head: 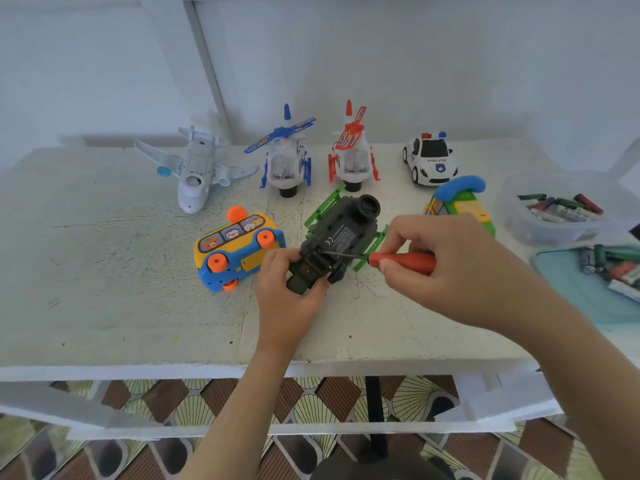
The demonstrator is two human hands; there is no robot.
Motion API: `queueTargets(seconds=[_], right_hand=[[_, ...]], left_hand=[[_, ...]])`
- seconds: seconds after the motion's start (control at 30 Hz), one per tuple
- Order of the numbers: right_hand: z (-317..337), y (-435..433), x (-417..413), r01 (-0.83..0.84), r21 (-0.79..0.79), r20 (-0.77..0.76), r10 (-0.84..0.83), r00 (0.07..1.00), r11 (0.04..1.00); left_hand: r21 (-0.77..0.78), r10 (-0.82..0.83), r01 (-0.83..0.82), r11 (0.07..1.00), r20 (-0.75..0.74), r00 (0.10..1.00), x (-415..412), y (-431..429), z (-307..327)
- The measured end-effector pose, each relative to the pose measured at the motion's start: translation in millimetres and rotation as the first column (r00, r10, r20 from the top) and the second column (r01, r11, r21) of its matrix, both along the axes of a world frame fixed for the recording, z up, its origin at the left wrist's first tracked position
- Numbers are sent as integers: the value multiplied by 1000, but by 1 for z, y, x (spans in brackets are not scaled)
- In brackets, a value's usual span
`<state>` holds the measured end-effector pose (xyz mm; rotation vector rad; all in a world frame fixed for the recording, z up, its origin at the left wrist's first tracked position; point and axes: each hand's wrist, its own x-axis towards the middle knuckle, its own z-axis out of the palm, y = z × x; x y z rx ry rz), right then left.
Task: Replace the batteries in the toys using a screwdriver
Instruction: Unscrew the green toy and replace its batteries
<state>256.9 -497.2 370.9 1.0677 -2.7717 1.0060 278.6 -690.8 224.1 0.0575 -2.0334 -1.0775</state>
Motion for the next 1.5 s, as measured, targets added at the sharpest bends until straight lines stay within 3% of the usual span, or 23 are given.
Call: queueTargets(seconds=[0.2,0.33,0.5,0.67,0.83,1.0,1.13,1.27,1.37,1.5], right_hand=[[-12,2,2,19,-73,70,-14,997,997],[-22,2,5,27,-9,73,-26,997,1000],[-41,0,16,4,30,8,-4,1000,1000],[-62,-5,29,31,-30,-174,-35,984,999],[-71,-11,37,90,-76,-256,-107,961,993],[-53,-6,20,146,-282,-118,-186,976,948],[-44,0,0,233,-282,-160,-285,945,931],[-43,3,-14,306,-285,-107,-347,932,908],[-38,2,-10,250,-333,-129,-306,943,909],[-39,2,-6,147,-282,-100,-182,978,948]], left_hand=[[17,2,-2,1000,10,1000,0,0,0],[47,26,-27,999,24,999,-1,2,1],[86,53,-56,995,39,998,-2,3,2],[121,80,-86,989,51,995,-4,8,2],[164,110,-122,979,81,991,-6,14,2],[173,106,-118,978,78,991,-6,13,5],[110,69,-74,991,52,996,-5,9,3],[103,76,-81,991,52,996,-5,9,4],[107,81,-88,990,67,994,-4,9,5],[96,74,-81,992,76,994,-3,10,8]])
